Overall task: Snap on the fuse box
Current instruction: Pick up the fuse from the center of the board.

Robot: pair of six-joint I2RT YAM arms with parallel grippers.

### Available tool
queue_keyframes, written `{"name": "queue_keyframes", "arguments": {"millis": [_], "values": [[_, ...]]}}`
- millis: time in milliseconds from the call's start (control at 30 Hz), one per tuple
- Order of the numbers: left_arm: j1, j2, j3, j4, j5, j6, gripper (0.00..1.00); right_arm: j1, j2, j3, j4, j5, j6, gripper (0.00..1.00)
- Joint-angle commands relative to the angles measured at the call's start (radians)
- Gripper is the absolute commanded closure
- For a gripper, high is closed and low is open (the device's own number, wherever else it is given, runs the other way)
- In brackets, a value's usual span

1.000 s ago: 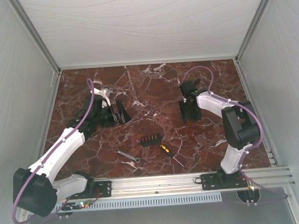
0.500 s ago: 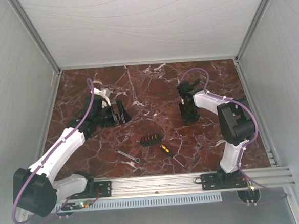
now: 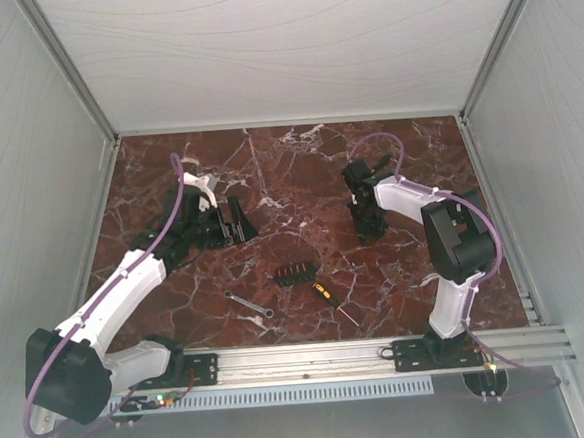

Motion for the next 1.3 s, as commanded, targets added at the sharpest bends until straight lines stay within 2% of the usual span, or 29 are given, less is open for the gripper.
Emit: {"name": "queue_keyframes", "arguments": {"millis": [0,100,333,533,667,767,933,1033,1267], "values": [[0.002,-0.022,0.001,0.056,0.050,-0.014,0.05,0.026,-0.021,0.016,-0.003,-0.006,0.024,0.85],[0.002,-0.024,-0.015,0.085,0.088,-0.059,0.07,0.041,-0.073,0.013,0.009,-0.029,0.052,0.86],[-0.013,-0.078,-0.111,0.269,0.155,-0.209,0.12,0.066,-0.241,-0.041,0.080,-0.110,0.160,0.87],[-0.170,-0.100,-0.142,0.430,0.019,-0.279,0.16,0.087,-0.429,-0.123,0.220,-0.210,0.316,0.89],[-0.247,-0.094,-0.167,0.575,-0.065,-0.308,0.23,0.112,-0.514,-0.145,0.276,-0.243,0.402,0.90],[-0.309,-0.093,-0.171,0.665,-0.139,-0.294,0.27,0.141,-0.566,-0.164,0.328,-0.252,0.463,0.90],[-0.459,-0.072,-0.161,0.756,-0.331,-0.180,0.32,0.172,-0.638,-0.198,0.405,-0.271,0.546,0.92],[-0.508,-0.046,-0.169,0.811,-0.379,-0.151,0.36,0.191,-0.665,-0.205,0.426,-0.272,0.579,0.92],[-0.579,0.029,-0.156,0.910,-0.420,-0.064,0.59,0.227,-0.708,-0.234,0.462,-0.265,0.647,0.92]]}}
